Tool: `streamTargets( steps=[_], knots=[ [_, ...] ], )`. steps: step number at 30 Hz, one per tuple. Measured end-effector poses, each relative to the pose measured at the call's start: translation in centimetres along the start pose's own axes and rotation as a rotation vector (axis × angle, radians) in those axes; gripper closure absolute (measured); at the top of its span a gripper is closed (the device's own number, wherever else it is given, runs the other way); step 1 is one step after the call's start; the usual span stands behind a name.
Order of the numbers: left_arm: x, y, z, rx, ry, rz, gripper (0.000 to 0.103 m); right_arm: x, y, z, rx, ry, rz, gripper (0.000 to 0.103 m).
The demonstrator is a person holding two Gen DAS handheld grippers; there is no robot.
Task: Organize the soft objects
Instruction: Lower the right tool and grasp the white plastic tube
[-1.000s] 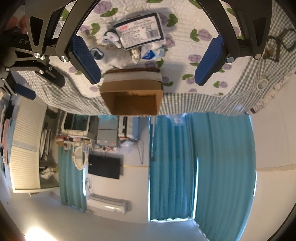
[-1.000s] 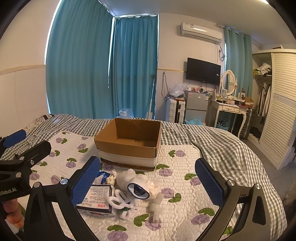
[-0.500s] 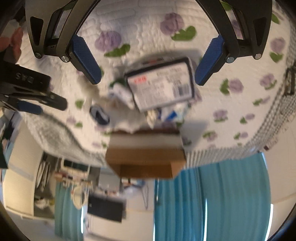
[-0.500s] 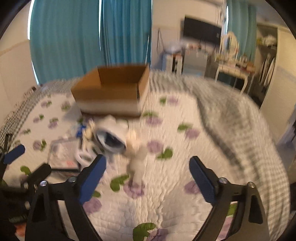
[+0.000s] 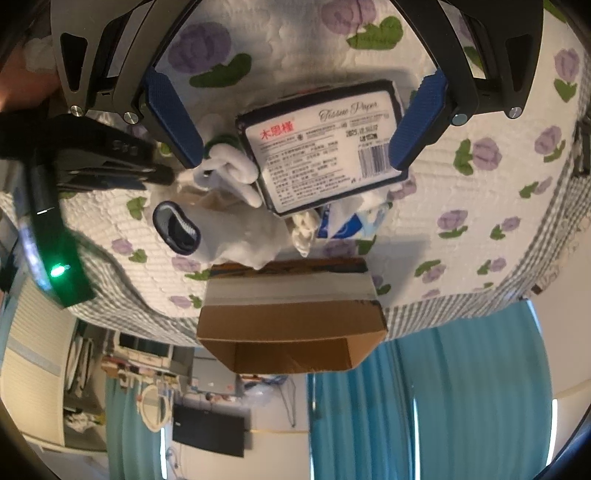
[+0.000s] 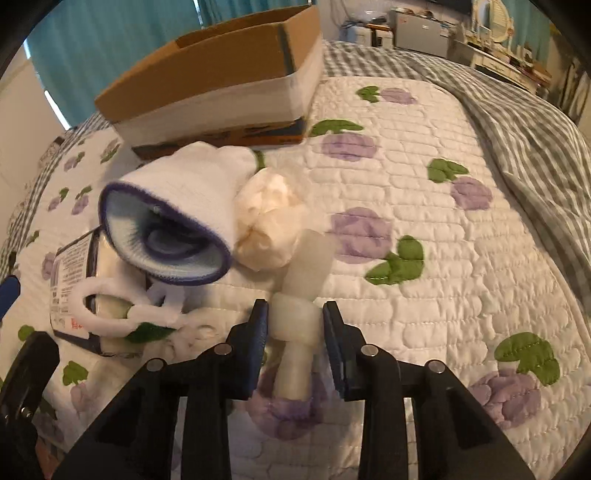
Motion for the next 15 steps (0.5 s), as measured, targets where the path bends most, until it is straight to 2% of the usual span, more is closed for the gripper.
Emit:
streamTargets(
  steps=[4,11,15],
  knots=[
    [-1.4,-0.7,0.0,-0.004,0.034,-0.023,0.001,0.5,-1.2,3.3,-0.088,0.002,0.041,0.073],
    [-6.3,-2.2,-0.8,-0.002,0.109,-0.107,0.002,-0.5,-4.2,7.5,-0.174,0.037,0.096,0.073],
    [-7.8,-3.4,-2.9,0.024,0.068,-0.127,0.002,-1.7,-4.4,8.0,-0.201,0.015,0.072,0.073]
  ],
)
Point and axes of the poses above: each gripper's, at about its wrist camera, not at the fingertips, and z roughly against the way its jaws point, x to its left, y to its underside, the point moved 5 cm from there along -z, roughly the way its jaws point, and after that the axes turned 13 degrees about -y, right-handed, at the moved point
